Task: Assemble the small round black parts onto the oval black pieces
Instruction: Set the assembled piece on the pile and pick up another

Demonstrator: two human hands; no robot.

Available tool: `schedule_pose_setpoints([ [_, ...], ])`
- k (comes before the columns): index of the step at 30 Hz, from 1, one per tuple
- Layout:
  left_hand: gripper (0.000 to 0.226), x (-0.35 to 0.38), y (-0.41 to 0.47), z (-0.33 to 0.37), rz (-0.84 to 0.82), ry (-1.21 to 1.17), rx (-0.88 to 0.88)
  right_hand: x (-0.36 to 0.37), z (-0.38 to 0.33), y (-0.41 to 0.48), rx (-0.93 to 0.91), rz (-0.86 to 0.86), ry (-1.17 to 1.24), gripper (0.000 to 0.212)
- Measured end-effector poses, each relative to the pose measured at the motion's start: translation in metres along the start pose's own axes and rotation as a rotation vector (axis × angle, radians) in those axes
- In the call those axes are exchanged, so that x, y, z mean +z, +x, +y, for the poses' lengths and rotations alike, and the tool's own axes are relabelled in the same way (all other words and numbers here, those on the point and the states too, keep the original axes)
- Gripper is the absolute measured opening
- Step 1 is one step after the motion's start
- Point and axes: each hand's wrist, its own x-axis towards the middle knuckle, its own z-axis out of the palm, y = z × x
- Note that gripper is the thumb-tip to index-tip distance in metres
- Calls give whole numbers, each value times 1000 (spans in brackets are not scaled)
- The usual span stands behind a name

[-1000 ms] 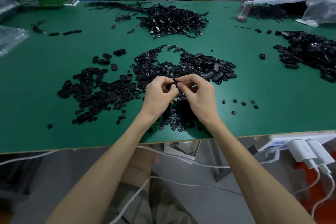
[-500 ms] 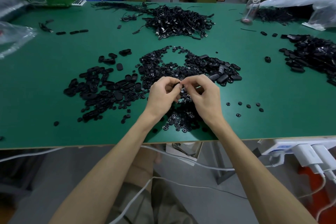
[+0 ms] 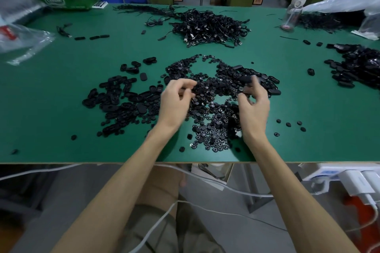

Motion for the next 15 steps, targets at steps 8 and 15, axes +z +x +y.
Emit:
schedule_pose_setpoints([
  [8, 24, -113, 17, -30, -10, 959, -314, 5, 4, 0, -42, -161, -190, 55],
  [15, 26, -136, 16, -49, -37, 1049, -429, 15, 8, -1, -219, -484, -614, 56],
])
